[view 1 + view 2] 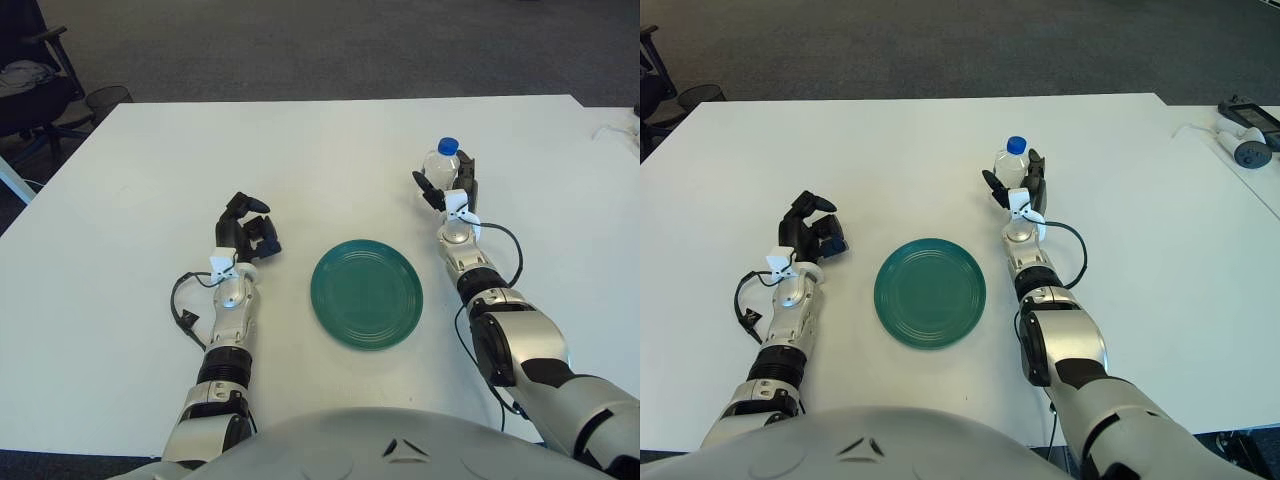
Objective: Put the bottle into the plate.
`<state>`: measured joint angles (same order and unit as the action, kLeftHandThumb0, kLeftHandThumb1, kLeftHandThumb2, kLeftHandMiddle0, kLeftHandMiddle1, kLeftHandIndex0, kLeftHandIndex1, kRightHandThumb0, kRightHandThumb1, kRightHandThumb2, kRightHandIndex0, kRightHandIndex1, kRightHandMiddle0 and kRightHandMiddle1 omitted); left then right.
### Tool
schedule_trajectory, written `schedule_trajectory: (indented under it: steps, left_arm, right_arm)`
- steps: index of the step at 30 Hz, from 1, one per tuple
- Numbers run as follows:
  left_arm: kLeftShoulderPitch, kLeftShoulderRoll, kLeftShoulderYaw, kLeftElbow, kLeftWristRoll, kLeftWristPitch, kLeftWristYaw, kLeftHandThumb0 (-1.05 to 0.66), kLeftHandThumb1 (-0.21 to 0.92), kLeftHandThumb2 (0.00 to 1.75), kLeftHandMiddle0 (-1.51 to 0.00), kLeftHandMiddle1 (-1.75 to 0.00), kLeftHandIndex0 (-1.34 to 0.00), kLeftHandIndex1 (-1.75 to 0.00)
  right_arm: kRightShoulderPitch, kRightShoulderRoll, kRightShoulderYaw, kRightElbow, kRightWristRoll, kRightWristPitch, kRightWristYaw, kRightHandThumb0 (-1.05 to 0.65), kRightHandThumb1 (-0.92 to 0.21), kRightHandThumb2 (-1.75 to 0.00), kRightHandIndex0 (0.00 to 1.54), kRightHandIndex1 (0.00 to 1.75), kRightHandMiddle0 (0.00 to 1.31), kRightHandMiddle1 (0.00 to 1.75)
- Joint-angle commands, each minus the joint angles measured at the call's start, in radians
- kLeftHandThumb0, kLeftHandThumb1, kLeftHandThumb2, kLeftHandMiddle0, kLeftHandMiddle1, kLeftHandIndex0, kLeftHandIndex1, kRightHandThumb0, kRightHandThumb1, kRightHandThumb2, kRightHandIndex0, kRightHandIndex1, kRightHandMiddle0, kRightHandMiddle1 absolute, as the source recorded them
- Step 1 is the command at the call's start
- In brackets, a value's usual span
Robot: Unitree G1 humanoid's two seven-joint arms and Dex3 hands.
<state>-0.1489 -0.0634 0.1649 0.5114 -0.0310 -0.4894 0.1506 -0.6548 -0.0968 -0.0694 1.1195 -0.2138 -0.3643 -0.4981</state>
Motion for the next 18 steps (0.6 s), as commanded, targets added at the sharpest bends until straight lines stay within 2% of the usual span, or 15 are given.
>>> schedule_trajectory:
  steps: [1,11,13,15,17,18]
  left_arm:
    - [-0.004,0.002,0.002,-0.008,0.001,0.004,0.012,-0.53,0.15,1.51,-1.29,-1.75,-0.74,-1.75]
    - [-0.001,0.001,0.007,-0.009,-0.030,0.005,-0.012,-0.53,0.16,1.51,-1.27,-1.75,-0.74,-1.75]
    - [-0.002,0.001,0.008,-0.009,-0.040,0.006,-0.021,-0.53,0.16,1.51,-1.27,-1.75,-0.73,-1.75]
    - [-0.001,0.002,0.008,-0.008,-0.049,0.005,-0.028,-0.53,0.17,1.50,-1.26,-1.75,-0.73,-1.75]
    - [-0.001,0.001,0.007,-0.005,-0.054,0.002,-0.034,-0.53,0.17,1.50,-1.26,-1.75,-0.73,-1.75]
    - [-0.001,0.002,0.007,-0.004,-0.057,0.001,-0.037,-0.53,0.17,1.50,-1.26,-1.75,-0.73,-1.75]
  right_arm:
    - [-0.029,-0.017,0.023,0.024,-0.016,-0.012,0.003,-0.94,-0.92,-0.14,0.24,0.08,0.00,0.68]
    - [-0.046,-0.016,0.045,0.058,-0.012,-0.006,0.009,-0.87,-0.91,-0.12,0.33,0.12,0.00,0.89]
    - [-0.049,-0.014,0.047,0.064,-0.010,-0.006,0.013,-0.85,-0.89,-0.12,0.33,0.25,0.00,0.96]
    - [-0.052,-0.013,0.049,0.070,-0.008,-0.007,0.018,-0.81,-0.85,-0.14,0.30,0.54,0.00,1.06]
    - [-0.053,-0.015,0.049,0.076,-0.005,-0.011,0.025,-0.79,-0.81,-0.17,0.29,0.73,0.00,1.16]
    - [-0.053,-0.015,0.049,0.079,-0.003,-0.013,0.028,-0.76,-0.79,-0.19,0.32,0.85,0.04,1.27]
